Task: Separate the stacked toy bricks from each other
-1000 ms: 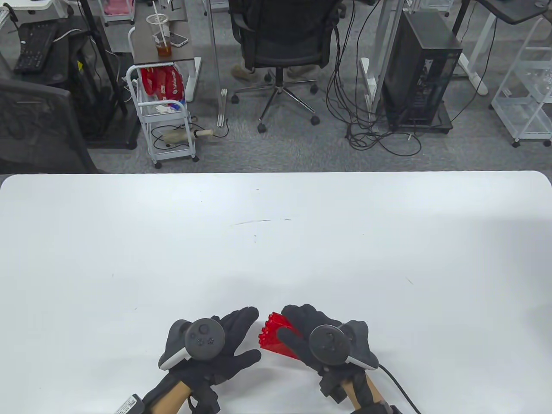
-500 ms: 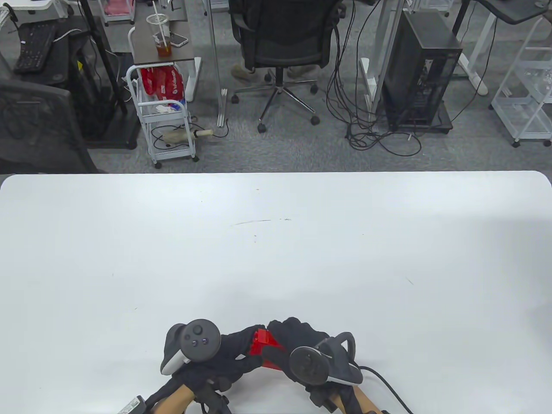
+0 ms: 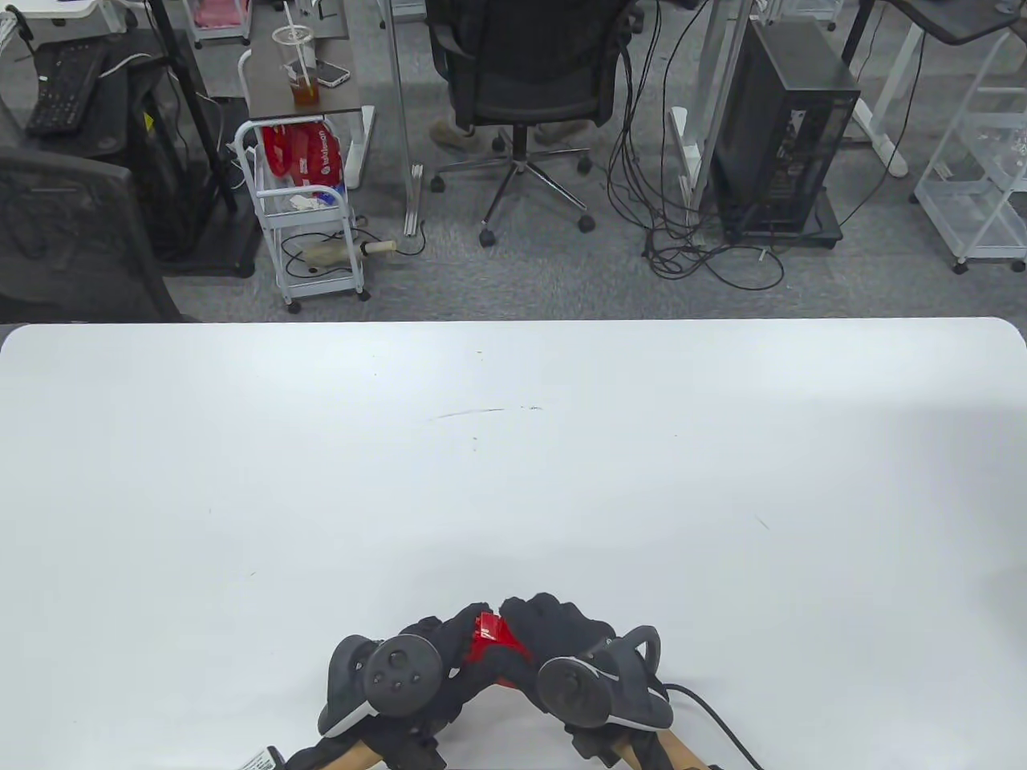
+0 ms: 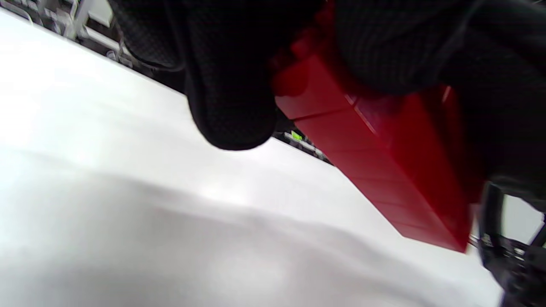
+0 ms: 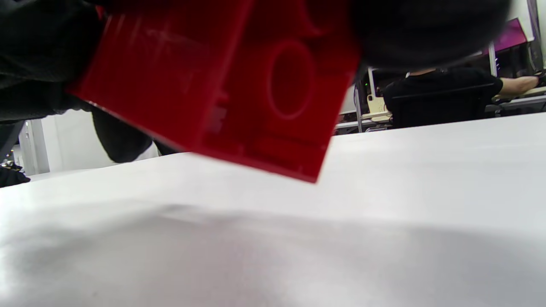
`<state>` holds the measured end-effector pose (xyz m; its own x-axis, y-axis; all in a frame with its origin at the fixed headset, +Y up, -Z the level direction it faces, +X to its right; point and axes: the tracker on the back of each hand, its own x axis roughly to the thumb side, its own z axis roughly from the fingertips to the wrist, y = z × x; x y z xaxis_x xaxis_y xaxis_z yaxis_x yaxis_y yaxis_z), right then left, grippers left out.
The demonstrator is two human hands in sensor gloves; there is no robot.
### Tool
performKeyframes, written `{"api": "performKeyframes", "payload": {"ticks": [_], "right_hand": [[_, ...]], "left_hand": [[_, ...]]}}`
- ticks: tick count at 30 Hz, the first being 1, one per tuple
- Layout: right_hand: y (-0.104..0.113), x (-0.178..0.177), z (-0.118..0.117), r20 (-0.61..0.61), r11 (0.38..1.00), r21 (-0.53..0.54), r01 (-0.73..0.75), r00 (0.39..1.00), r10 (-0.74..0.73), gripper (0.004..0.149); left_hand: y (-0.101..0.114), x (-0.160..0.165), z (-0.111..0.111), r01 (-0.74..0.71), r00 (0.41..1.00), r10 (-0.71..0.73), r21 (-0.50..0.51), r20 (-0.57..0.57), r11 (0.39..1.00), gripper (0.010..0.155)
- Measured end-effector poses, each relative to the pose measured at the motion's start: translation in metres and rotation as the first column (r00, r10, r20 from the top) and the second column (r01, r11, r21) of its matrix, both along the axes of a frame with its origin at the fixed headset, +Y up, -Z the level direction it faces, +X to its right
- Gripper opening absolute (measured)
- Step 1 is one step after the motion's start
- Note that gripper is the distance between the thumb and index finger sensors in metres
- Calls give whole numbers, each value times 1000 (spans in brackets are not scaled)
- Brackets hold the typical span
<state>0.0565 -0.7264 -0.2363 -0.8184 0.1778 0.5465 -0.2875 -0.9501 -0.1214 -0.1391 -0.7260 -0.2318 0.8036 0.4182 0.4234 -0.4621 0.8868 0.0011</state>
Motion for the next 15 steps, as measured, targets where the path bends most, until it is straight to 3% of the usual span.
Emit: {"api": "performKeyframes", "payload": {"ticks": [3,9,15], "right_hand": [[0,1,-1,-13,1000,-16,13,1000,-13,63],[1,3,-7,5,994,-75,77,997,-77,63],[-1,6,-10,19,996,-64,58,998,-57,63]], "left_hand": [[1,-1,-3,39,999,-38,-55,28,998,76],[9,-9,-6,7,1000,-6,-28,27,1000,75],[10,-26,-14,-9,998,8,-12,-62,1000,72]]}}
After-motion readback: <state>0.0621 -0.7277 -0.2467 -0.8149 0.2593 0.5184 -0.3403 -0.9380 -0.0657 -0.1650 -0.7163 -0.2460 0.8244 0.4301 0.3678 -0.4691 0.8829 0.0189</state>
